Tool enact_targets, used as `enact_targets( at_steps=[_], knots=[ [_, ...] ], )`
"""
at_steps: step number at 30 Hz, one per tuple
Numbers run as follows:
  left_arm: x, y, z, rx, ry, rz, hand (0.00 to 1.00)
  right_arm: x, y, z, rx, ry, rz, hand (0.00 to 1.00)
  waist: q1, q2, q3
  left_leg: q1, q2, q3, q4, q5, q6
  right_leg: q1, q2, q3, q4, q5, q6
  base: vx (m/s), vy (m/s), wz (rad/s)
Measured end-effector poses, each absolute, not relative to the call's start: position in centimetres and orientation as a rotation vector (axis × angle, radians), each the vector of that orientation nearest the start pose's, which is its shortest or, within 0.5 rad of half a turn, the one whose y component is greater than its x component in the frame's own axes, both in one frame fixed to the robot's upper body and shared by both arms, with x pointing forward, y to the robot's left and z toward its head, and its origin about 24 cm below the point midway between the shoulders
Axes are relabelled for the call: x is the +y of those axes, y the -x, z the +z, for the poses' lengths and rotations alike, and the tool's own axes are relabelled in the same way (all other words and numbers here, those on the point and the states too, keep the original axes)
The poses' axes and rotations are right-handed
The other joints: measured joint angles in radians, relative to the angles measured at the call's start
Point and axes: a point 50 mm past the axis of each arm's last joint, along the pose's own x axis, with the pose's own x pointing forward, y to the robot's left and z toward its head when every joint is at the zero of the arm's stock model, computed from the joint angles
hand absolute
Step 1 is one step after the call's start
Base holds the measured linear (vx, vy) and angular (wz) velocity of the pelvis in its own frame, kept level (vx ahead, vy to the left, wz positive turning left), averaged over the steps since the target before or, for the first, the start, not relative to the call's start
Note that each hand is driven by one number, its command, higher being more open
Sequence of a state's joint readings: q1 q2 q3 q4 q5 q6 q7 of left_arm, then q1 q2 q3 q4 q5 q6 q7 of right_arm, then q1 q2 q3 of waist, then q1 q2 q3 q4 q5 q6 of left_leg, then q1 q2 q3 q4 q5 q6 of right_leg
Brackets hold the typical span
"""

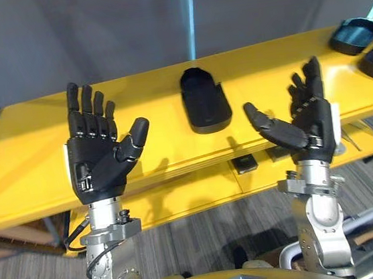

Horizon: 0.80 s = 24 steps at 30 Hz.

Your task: Walk over and take three plastic housings, then place them on the shelf

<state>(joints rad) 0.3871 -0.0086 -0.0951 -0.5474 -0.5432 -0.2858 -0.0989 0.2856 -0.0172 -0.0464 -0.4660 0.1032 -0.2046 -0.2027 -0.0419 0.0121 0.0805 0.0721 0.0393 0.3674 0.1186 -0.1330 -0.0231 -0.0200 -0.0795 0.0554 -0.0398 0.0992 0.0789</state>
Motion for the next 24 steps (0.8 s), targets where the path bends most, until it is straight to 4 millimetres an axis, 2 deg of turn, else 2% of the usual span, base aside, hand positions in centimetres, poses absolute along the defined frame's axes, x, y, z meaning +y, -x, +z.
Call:
enact_targets(
  at_steps=[3, 5, 8, 12, 14, 15, 16, 18, 20, 21, 22, 23, 24],
  knots=[
    [14.6, -17.3, 10.8, -0.432, 0.553, -0.096, 1.0, -20.3, -16.8, 10.7, -0.379, -0.052, -0.396, 1.0, -0.024, 0.002, -0.003, 0.007, 0.029, 0.082, 0.05, -0.05, -0.008, -0.013, 0.027, 0.079, 0.0, 0.007, 0.002, 0.0, -0.001, -0.8],
    [13.9, -17.4, 10.4, -0.398, 0.54, -0.115, 1.0, -21.3, -15.8, 10.7, -0.371, -0.021, -0.444, 1.0, -0.055, 0.004, -0.004, 0.004, 0.05, 0.132, 0.087, -0.084, -0.011, -0.026, 0.044, 0.123, 0.0, 0.009, 0.005, -0.02, 0.001, -0.73],
    [13.1, -17.9, 10.2, -0.376, 0.547, -0.14, 1.0, -22.5, -14.7, 10.2, -0.338, -0.009, -0.502, 1.0, -0.081, 0.008, -0.004, 0.0, 0.074, 0.174, 0.144, -0.122, -0.02, -0.039, 0.067, 0.176, 0.004, 0.011, 0.006, -0.01, 0.012, -0.63],
    [13.0, -18.4, 10.6, -0.384, 0.526, -0.109, 1.0, -22.2, -14.4, 9.8, -0.315, -0.016, -0.471, 1.0, -0.076, 0.028, -0.006, -0.029, 0.078, 0.057, 0.193, -0.165, -0.024, -0.087, 0.098, 0.259, 0.021, 0.02, 0.013, 0.01, 0.0, -0.66],
    [12.8, -18.6, 10.8, -0.386, 0.525, -0.12, 1.0, -21.8, -14.5, 9.7, -0.312, -0.031, -0.457, 1.0, -0.069, 0.027, -0.006, -0.031, 0.063, 0.021, 0.216, -0.166, -0.023, -0.094, 0.102, 0.28, 0.023, 0.021, 0.014, -0.03, 0.013, -0.39],
    [13.0, -18.5, 10.7, -0.383, 0.526, -0.109, 1.0, -21.2, -15.0, 9.8, -0.324, -0.061, -0.421, 1.0, -0.051, 0.026, -0.005, -0.033, 0.051, -0.063, 0.255, -0.167, -0.02, -0.096, 0.111, 0.316, 0.033, 0.019, 0.012, -0.05, 0.026, -0.92],
    [13.4, -18.5, 10.7, -0.384, 0.523, -0.085, 1.0, -20.4, -15.6, 10.1, -0.346, -0.105, -0.375, 1.0, -0.031, 0.031, -0.007, -0.044, 0.036, -0.161, 0.295, -0.177, -0.001, -0.101, 0.125, 0.359, 0.048, 0.012, 0.009, -0.04, 0.019, -1.03],
    [13.8, -18.5, 10.9, -0.397, 0.521, -0.053, 1.0, -19.2, -16.4, 10.6, -0.378, -0.141, -0.32, 1.0, -0.015, 0.034, -0.009, -0.066, 0.017, -0.246, 0.345, -0.188, 0.017, -0.121, 0.136, 0.392, 0.061, 0.008, 0.005, -0.03, 0.037, -0.93],
    [14.0, -18.3, 11.6, -0.424, 0.528, -0.036, 1.0, -18.2, -16.9, 11.0, -0.401, -0.169, -0.27, 1.0, -0.01, 0.04, -0.008, -0.069, 0.013, -0.258, 0.323, -0.216, 0.036, -0.151, 0.139, 0.385, 0.057, -0.001, -0.008, -0.11, 0.071, -0.79],
    [14.0, -18.2, 11.9, -0.438, 0.535, -0.035, 1.0, -18.0, -17.0, 11.1, -0.407, -0.172, -0.258, 1.0, -0.01, 0.052, -0.009, -0.066, 0.025, -0.257, 0.288, -0.242, 0.04, -0.168, 0.147, 0.372, 0.055, -0.009, -0.02, -0.14, 0.065, -0.58],
    [13.9, -18.4, 12.3, -0.459, 0.54, -0.04, 1.0, -17.8, -17.1, 11.1, -0.411, -0.183, -0.262, 1.0, 0.0, 0.054, 0.005, -0.062, 0.038, -0.236, 0.27, -0.26, 0.025, -0.209, 0.151, 0.332, 0.117, -0.004, -0.016, -0.12, 0.047, -0.5],
    [13.9, -18.4, 12.3, -0.456, 0.539, -0.039, 1.0, -17.8, -17.0, 11.0, -0.403, -0.188, -0.267, 1.0, 0.005, 0.052, 0.007, -0.062, 0.036, -0.225, 0.271, -0.263, 0.026, -0.227, 0.151, 0.315, 0.161, -0.005, -0.015, -0.08, 0.027, -0.39],
    [14.0, -18.4, 12.1, -0.447, 0.536, -0.033, 1.0, -17.8, -16.8, 10.7, -0.391, -0.194, -0.278, 1.0, 0.005, 0.04, 0.004, -0.06, 0.024, -0.225, 0.278, -0.265, 0.023, -0.229, 0.14, 0.302, 0.178, 0.002, -0.004, -0.02, 0.049, -0.13]
  ],
)
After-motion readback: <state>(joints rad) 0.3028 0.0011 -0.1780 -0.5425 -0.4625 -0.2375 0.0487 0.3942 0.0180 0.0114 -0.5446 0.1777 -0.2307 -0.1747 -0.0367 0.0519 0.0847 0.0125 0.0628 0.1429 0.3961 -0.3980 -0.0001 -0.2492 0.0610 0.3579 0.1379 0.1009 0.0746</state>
